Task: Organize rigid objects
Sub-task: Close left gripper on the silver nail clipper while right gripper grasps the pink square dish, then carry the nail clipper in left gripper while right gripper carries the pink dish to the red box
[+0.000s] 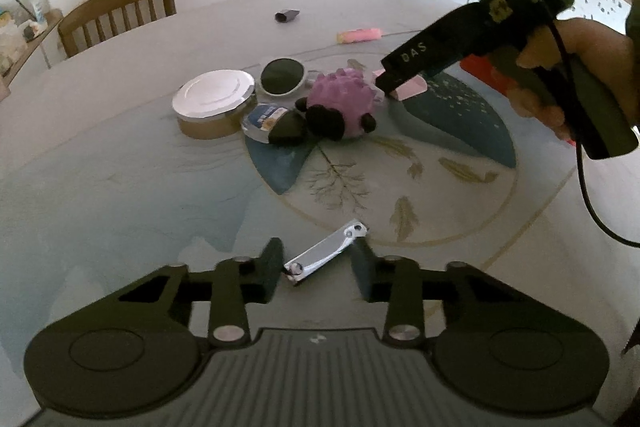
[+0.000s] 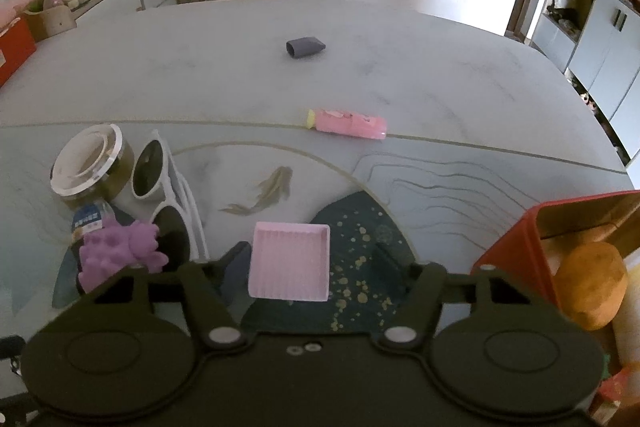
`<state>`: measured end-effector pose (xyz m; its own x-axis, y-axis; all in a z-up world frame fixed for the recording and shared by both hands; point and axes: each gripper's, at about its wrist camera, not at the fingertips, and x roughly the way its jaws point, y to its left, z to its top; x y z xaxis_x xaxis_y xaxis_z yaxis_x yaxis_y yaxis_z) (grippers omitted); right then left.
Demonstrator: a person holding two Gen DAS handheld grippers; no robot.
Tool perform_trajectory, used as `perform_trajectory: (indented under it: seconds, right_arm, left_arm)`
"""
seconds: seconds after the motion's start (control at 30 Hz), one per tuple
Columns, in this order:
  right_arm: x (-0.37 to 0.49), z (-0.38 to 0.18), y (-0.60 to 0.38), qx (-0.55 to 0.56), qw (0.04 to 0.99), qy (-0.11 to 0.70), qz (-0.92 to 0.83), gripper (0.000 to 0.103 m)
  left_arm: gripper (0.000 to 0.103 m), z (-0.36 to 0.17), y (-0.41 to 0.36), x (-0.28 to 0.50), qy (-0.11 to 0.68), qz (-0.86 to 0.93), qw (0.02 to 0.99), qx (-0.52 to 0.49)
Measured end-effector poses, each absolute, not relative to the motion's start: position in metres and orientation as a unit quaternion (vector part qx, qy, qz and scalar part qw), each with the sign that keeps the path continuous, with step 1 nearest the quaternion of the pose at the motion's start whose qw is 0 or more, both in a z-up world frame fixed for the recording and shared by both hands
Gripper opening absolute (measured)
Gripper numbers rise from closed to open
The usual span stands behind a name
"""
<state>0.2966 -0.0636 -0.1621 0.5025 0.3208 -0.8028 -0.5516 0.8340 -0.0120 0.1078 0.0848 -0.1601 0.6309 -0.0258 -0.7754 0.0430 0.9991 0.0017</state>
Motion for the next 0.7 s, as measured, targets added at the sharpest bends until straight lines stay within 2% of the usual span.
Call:
perform_trajectory:
  seconds: [0.1,0.13,0.2,0.7]
  right_arm:
    - [0.294,-0.161,-0.065,-0.136,0.856,0.426,0.259,0.048]
    - [0.293,-0.16,-0.067,-0.136,0.856,0.425,0.261,0.041]
    - [0.292,-0.159,-0.069,-0.137,0.855,0.425,0.264,0.04]
    - [0.248,-0.115,-0.122,-0.102,0.851,0.428,0.288,0.04]
  left_arm:
    - [0.021,-0.159,0.08,0.108,0.43,-0.026,0.903,0.017]
    - [0.02,-0.159,0.079,0.108,0.429,-0.028,0.902,0.02]
    - [0.011,-0.159,0.075,0.108,0.428,-0.03,0.903,0.027]
    - [0.011,-0.141,0.066,0.12,0.425,-0.016,0.905,-0.009]
